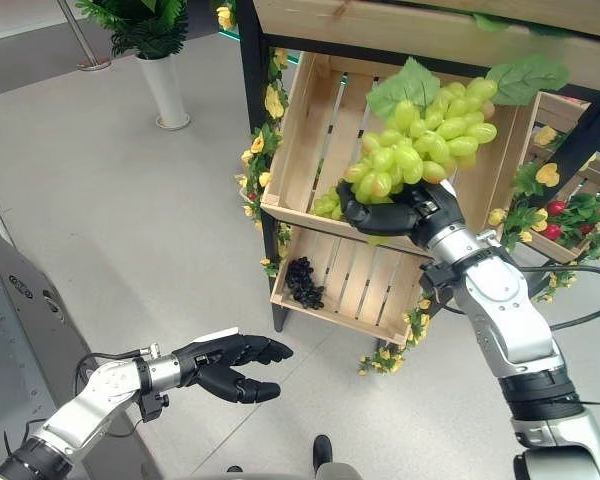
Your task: Pick up the fruits from the basket on one side to the basket on the other side
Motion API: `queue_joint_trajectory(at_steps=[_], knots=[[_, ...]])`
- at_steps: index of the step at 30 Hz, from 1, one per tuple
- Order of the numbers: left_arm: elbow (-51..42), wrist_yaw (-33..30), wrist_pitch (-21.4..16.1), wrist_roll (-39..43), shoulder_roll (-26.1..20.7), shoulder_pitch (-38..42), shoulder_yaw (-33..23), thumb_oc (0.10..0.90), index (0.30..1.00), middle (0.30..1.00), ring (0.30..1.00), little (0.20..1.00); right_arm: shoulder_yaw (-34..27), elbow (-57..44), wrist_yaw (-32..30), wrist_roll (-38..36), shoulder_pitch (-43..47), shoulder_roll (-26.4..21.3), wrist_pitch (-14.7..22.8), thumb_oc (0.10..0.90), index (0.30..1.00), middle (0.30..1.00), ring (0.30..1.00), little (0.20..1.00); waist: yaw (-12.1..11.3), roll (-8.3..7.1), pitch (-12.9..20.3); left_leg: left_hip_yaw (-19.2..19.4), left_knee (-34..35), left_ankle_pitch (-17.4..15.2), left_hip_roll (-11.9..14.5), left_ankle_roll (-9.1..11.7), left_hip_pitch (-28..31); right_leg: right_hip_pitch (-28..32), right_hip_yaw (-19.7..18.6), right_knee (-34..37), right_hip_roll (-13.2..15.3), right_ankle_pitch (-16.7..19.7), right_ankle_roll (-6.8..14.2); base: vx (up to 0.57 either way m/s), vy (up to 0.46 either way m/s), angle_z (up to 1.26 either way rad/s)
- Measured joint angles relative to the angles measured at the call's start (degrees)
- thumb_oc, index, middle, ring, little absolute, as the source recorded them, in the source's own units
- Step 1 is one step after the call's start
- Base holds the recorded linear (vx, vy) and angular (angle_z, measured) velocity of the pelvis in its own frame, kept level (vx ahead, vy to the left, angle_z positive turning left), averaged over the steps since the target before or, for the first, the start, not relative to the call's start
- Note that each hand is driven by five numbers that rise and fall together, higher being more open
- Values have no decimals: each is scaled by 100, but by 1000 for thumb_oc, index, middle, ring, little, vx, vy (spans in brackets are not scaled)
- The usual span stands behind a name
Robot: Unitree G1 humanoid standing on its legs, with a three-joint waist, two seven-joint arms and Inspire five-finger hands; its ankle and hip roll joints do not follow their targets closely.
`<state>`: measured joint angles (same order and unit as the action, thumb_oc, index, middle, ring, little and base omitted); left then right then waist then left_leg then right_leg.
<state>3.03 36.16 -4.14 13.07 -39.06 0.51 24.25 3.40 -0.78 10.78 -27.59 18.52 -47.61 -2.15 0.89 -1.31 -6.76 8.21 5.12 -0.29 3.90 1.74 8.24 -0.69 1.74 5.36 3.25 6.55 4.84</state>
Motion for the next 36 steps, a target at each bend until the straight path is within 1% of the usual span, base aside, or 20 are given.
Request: queue_joint_trajectory(at_steps=[3, 4, 6, 8, 10, 12, 14, 16, 20, 23, 27, 29, 31, 35, 36], knots=[[-22, -4, 42, 1, -7, 24, 10, 800, 900, 900, 900, 900, 234, 547, -112, 747, 149, -299, -3, 400, 300, 300, 300, 300, -5, -1, -1, -4, 1, -1, 0, -1, -6, 0, 6, 0, 2, 0, 1, 0, 0, 0], [-24, -4, 47, 4, -12, 32, 10, 800, 900, 900, 900, 900, 298, 657, -117, 836, 200, -362, 0, 400, 300, 300, 300, 300, -12, -1, -1, -4, 1, -1, 1, -1, -4, 1, 8, 0, 2, 0, 1, 0, 0, 0], [-36, -5, 78, 10, -42, 58, 12, 800, 900, 900, 900, 900, 645, 1114, -139, 1132, 482, -629, -3, 400, 300, 300, 300, 300, -26, -1, -1, -21, 1, 0, 0, -1, -6, 6, 20, 1, 5, 0, 2, 10, -5, 2], [-38, 0, 83, 10, -71, 57, 12, 800, 900, 900, 900, 900, 659, 1220, -157, 1145, 589, -645, -2, 400, 300, 300, 300, 300, -38, -2, -1, -25, 1, -1, 1, -1, -5, 9, 24, 1, 4, -1, 2, 0, 0, 0], [-58, 9, 86, 17, -152, 58, 14, 800, 900, 900, 900, 900, 845, 1488, -213, 1145, 848, -660, -9, 400, 300, 300, 300, 300, -43, -6, -4, -28, 0, -1, -1, -1, -3, 15, 32, 1, 8, -1, 3, 0, 0, 0], [-93, 25, 91, 28, -203, 70, 15, 800, 900, 900, 900, 900, 901, 1655, -243, 1145, 931, -677, -30, 400, 300, 300, 300, 300, -73, -10, -6, -37, 0, -1, -1, -1, -3, 18, 39, 1, 9, -1, 3, 0, 0, 0], [-92, 31, 115, 34, -225, 113, 15, 800, 900, 900, 900, 900, 949, 1909, -349, 1144, 986, -684, -65, 400, 300, 300, 300, 300, -150, -12, -7, -42, 0, -1, -2, -1, -3, 19, 44, 1, 10, -1, 3, 0, 0, 0], [-93, 33, 122, 80, -239, 159, 15, 800, 900, 900, 900, 900, 1057, 2259, -571, 1161, 1094, -690, -251, 400, 300, 300, 300, 300, -207, -16, -10, -64, 1, 0, -4, -1, -7, 27, 58, 1, 15, -2, 3, 3, -8, 4], [-93, 37, 144, 133, -255, 169, 17, 800, 900, 900, 900, 900, 1333, 2895, -827, 1378, 1479, -729, -598, 400, 300, 300, 300, 300, -234, -22, -14, -90, 0, 0, -9, -2, -17, 29, 74, 2, 20, -3, 5, 0, -5, 2], [-93, 37, 149, 132, -261, 169, 19, 800, 900, 900, 900, 900, 1334, 3275, -1150, 1378, 1700, -774, -799, 400, 300, 300, 300, 300, -265, -25, -18, -106, 1, 1, -6, -1, -25, 29, 92, 3, 21, -5, 6, 6, -8, 1], [-109, 48, 172, 149, -353, 194, 28, 800, 900, 900, 900, 900, 1506, 3555, -1446, 1390, 1954, -778, -884, 400, 300, 300, 300, 300, -284, -36, -33, -165, 1, 8, -3, 8, -42, 43, 188, 4, 30, -15, 5, 21, -31, 8], [-188, 60, 234, 346, -479, 213, 35, 800, 900, 900, 900, 900, 1514, 3625, -1837, 1400, 2054, -779, -1026, 400, 300, 300, 300, 300, -354, -57, -108, -189, 0, 15, 0, 16, -51, 46, 206, 4, 32, -15, 4, 10, -29, 7], [-198, 73, 246, 353, -496, 214, 40, 800, 900, 900, 900, 900, 1515, 3711, -2046, 1456, 2146, -778, -1069, 400, 300, 300, 300, 300, -372, -52, -132, -226, 0, 18, -7, 17, -70, 45, 217, 4, 40, -17, 4, 6, -13, 9], [-199, 78, 261, 364, -642, 242, 193, 800, 900, 900, 900, 900, 1515, 3716, -2505, 1876, 2355, -787, -1171, 400, 300, 300, 300, 300, -370, -24, -196, -275, 0, 18, -18, 10, -95, 42, 257, 4, 55, -25, 12, 0, -8, 5], [-199, 79, 266, 364, -649, 242, 210, 800, 900, 900, 900, 900, 1516, 3716, -2580, 1877, 2372, -799, -1181, 400, 300, 300, 300, 300, -369, -16, -201, -280, 0, 18, -19, 10, -98, 42, 265, 4, 58, -27, 13, 11, -12, 7]])
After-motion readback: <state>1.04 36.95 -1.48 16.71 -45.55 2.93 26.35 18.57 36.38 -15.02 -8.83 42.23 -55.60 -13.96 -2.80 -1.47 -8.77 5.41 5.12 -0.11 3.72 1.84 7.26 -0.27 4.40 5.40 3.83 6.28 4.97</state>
